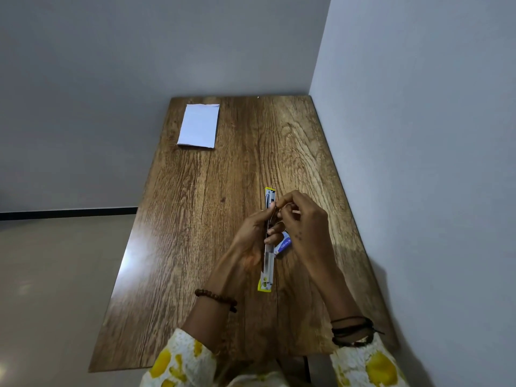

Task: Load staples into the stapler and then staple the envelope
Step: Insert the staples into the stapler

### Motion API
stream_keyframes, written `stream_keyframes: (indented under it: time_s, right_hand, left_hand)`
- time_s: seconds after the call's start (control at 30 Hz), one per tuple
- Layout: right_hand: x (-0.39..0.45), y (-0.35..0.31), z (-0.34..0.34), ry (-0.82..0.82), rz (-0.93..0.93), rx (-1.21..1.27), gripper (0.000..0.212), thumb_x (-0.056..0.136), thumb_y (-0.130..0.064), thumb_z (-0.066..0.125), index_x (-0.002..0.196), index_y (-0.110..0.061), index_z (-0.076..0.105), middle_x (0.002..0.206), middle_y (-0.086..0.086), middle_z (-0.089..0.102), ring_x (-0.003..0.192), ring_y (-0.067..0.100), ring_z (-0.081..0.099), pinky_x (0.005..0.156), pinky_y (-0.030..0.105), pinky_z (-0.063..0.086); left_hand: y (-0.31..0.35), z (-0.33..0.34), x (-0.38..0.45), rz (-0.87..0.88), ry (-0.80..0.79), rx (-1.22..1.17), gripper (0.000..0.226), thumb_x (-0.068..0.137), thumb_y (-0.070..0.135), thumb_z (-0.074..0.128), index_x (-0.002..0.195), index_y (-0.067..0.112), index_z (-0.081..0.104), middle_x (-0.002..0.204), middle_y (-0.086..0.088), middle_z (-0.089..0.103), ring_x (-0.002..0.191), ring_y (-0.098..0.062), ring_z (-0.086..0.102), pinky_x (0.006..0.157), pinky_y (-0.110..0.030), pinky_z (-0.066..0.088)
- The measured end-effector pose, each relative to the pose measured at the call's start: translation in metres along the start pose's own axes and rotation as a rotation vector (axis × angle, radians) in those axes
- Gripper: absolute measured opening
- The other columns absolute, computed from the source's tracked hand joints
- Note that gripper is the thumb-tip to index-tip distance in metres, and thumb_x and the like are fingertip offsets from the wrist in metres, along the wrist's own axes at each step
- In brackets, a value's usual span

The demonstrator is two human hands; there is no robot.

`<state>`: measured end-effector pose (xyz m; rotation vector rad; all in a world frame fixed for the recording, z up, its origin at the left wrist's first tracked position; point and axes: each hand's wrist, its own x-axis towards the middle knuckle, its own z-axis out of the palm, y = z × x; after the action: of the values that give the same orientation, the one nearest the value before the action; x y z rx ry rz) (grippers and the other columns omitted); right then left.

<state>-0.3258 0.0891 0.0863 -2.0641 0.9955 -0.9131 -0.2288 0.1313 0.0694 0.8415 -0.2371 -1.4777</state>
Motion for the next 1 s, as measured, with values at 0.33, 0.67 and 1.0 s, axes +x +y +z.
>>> stream_keyframes:
  time_s: [0.33, 0.67, 1.0]
  right_hand:
    - [0.015, -0.003, -0.011, -0.032, 0.015, 0.058, 0.027, 0.091, -0.004, 0.048, 0.109, -0.012, 0.066, 0.099, 0.007, 0.064, 0.084, 0.011, 0.06, 0.07, 0.009, 0.045]
    - [0.005, -0.004, -0.006, -0.089, -0.177, -0.253, 0.028, 0.091, -0.005, 0.047, 0.114, -0.006, 0.062, 0.105, 0.01, 0.061, 0.079, 0.023, 0.065, 0.064, 0.031, 0.055]
    - [-0.004, -0.015, -0.006, -0.075, -0.151, -0.202, 0.039, 0.088, -0.026, 0.026, 0.106, -0.014, 0.058, 0.105, 0.001, 0.061, 0.073, 0.015, 0.062, 0.056, 0.025, 0.049]
  left_hand:
    - [0.005, -0.003, -0.007, 0.028, -0.164, -0.002, 0.013, 0.092, 0.013, 0.041, 0.091, 0.004, 0.05, 0.065, 0.004, 0.055, 0.04, -0.001, 0.036, 0.032, -0.01, 0.029]
    - [0.007, -0.001, -0.013, 0.044, -0.139, -0.011, 0.009, 0.086, 0.014, 0.045, 0.085, 0.006, 0.047, 0.062, 0.002, 0.056, 0.038, -0.001, 0.036, 0.032, -0.009, 0.026]
    - [0.007, -0.008, -0.015, 0.039, -0.167, -0.071, 0.01, 0.087, 0.013, 0.043, 0.088, 0.005, 0.048, 0.064, 0.003, 0.056, 0.038, -0.001, 0.038, 0.031, -0.008, 0.03]
